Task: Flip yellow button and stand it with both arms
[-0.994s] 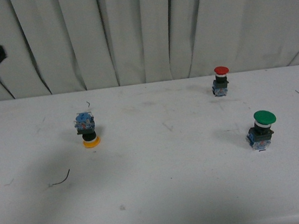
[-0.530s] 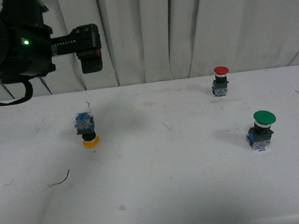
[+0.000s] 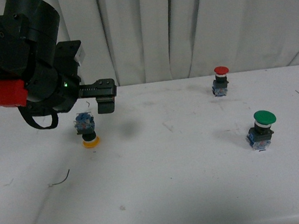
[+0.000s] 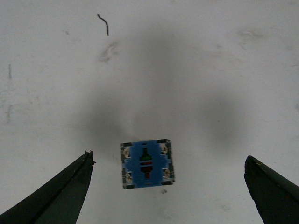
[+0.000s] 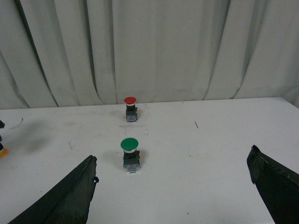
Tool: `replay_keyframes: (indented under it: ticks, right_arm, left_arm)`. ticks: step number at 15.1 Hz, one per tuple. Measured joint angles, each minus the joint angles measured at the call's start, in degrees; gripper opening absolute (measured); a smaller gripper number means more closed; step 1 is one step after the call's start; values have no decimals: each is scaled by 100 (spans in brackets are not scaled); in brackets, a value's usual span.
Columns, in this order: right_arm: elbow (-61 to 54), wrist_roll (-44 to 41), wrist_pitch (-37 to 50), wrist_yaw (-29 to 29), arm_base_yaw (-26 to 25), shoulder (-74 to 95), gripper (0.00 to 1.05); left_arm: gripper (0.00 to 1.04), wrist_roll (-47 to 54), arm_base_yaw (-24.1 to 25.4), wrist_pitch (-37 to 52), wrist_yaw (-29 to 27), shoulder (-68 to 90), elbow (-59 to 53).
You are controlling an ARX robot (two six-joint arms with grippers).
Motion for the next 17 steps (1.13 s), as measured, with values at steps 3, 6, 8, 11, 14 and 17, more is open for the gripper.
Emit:
replay_keyframes:
  ticks: [3, 6, 8, 11, 14, 17]
  right_arm:
    - [0, 0, 0, 2, 0, 0, 98]
    - [0, 0, 0, 2, 0, 0, 98]
    - [0, 2, 0, 0, 0, 0, 98]
    - [0, 0, 0, 2, 0, 0, 98]
    - [0, 0, 0, 2, 0, 0, 98]
    - [0, 0, 0, 2, 0, 0, 98]
  left_arm:
    - [98, 11, 83, -212, -219, 120, 197]
    - [98, -79, 138, -396, -166, 313, 350]
    - [98, -101, 138, -448, -116, 433, 402]
    - [98, -114, 138, -472, -70, 531, 476]
    - [98, -98, 136, -450, -50, 544, 525]
    - [98, -92, 138, -444, -50, 573, 542]
